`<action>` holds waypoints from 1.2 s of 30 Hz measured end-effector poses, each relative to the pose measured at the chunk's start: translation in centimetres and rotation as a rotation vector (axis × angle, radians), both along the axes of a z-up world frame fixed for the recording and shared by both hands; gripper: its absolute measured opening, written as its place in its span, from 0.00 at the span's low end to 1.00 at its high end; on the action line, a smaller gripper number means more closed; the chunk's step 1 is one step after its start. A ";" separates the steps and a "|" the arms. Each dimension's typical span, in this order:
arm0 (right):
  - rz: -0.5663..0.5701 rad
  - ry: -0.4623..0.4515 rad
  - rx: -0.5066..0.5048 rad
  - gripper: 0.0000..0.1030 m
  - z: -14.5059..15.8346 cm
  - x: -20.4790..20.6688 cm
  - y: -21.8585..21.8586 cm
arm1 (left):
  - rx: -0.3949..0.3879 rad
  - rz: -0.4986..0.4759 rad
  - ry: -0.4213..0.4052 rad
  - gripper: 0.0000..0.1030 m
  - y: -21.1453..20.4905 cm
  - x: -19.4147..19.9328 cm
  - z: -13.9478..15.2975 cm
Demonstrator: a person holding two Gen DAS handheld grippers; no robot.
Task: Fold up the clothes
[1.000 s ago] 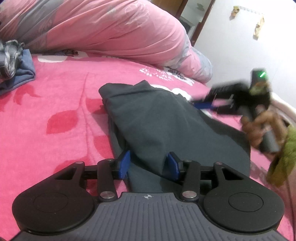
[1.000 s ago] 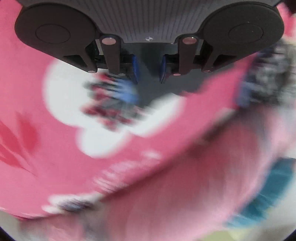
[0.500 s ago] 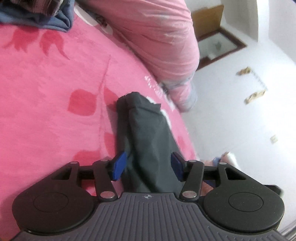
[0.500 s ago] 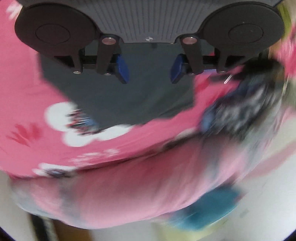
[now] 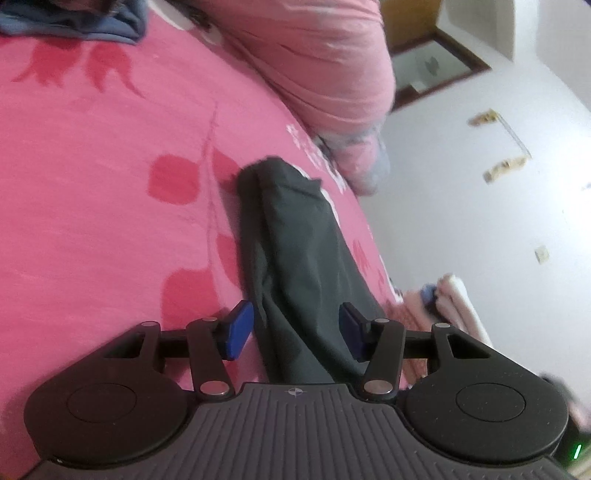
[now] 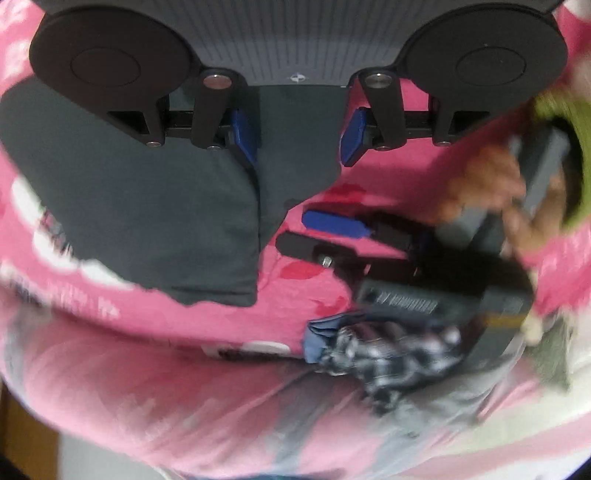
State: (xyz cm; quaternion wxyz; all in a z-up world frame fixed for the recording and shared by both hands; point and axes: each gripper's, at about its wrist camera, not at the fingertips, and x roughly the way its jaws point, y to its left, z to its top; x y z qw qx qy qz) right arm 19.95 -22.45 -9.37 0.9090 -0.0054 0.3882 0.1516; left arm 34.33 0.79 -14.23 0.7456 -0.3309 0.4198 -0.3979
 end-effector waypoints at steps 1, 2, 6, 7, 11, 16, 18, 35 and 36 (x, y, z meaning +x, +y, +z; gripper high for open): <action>-0.026 0.037 0.056 0.51 0.0 0.6 -0.6 | 0.008 -0.005 -0.007 0.50 -0.2 -0.1 0.1; -0.058 0.078 0.111 0.51 -0.2 1.3 -1.3 | 0.010 -0.009 -0.013 0.50 -0.3 -0.2 0.1; -0.178 0.193 0.214 0.49 -0.8 3.1 -3.4 | -0.004 -0.014 -0.001 0.50 -0.3 -0.1 -0.2; -0.189 0.209 0.220 0.49 -1.0 3.2 -3.6 | -0.008 -0.014 0.001 0.50 -0.3 0.0 -0.4; -0.203 0.254 0.195 0.45 -1.6 3.8 -3.5 | -0.005 -0.021 -0.006 0.50 -0.3 -0.2 -0.4; -0.181 0.248 0.129 0.19 -1.5 3.7 -3.1 | 0.000 -0.027 -0.017 0.50 -0.3 -0.3 -0.4; -0.169 0.233 0.098 0.09 -1.5 3.6 -2.8 | -0.001 -0.029 -0.019 0.50 -0.3 -0.3 -0.5; 0.216 -0.448 -1.285 0.02 -8.9 -5.1 10.1 | -0.076 -0.029 0.011 0.51 0.5 -0.2 -0.9; 0.252 -0.444 -1.346 0.02 -10.0 -5.3 10.3 | -0.082 -0.028 0.014 0.51 0.6 -0.2 -0.9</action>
